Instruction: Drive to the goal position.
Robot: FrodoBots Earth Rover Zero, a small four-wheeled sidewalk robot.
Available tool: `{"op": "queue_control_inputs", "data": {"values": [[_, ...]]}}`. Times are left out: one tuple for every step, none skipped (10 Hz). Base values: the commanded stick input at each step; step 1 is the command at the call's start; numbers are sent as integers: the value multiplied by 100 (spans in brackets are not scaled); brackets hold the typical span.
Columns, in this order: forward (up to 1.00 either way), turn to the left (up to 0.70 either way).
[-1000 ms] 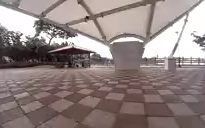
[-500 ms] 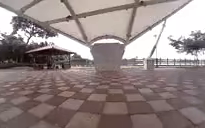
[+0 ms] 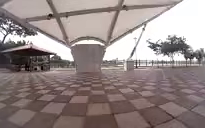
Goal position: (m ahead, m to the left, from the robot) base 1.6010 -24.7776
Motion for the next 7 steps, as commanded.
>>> {"op": "queue_control_inputs", "data": {"values": [[0, -70], [0, -70], [0, -70], [0, -70], [0, -70], [0, -70], [0, -70]]}}
